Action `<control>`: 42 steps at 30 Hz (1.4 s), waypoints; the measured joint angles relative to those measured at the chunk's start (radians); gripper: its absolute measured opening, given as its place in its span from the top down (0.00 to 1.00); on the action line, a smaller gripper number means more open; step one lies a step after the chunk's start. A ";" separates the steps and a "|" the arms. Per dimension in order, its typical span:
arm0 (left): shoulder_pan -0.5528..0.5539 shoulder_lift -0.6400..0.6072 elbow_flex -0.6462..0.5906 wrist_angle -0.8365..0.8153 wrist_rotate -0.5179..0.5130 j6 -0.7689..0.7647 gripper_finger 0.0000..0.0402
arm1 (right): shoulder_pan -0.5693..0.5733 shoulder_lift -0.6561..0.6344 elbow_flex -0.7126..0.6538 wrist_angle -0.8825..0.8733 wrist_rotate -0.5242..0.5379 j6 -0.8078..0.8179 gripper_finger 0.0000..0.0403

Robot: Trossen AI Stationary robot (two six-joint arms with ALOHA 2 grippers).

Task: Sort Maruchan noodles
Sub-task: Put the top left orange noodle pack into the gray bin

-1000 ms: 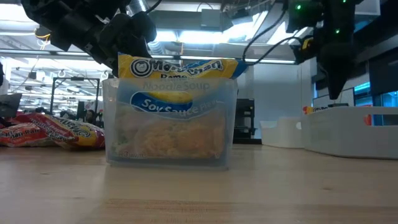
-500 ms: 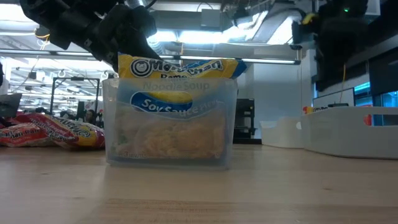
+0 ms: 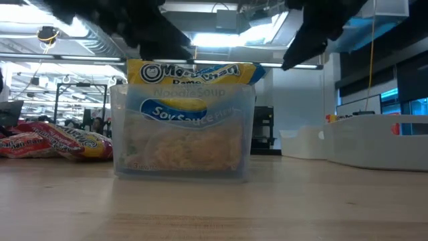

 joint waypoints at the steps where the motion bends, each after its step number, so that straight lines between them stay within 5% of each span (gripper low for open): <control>1: 0.003 -0.032 0.029 -0.100 -0.016 -0.019 0.49 | 0.000 0.013 0.000 0.003 0.000 -0.001 0.40; 12: 0.162 -0.188 0.177 -0.917 -0.077 -0.325 0.49 | -0.003 0.199 -0.008 0.005 0.069 -0.121 0.40; 22: 0.398 -0.136 0.153 -1.392 0.059 -0.611 0.49 | -0.003 0.235 -0.070 -0.039 0.036 -0.108 0.40; 29: 0.482 -0.047 0.019 -1.337 0.219 -0.613 0.49 | -0.003 0.235 -0.106 -0.007 0.036 -0.108 0.40; 42: 0.607 0.089 -0.003 -1.137 0.231 -0.454 0.49 | -0.003 0.235 -0.121 0.001 0.043 -0.102 0.40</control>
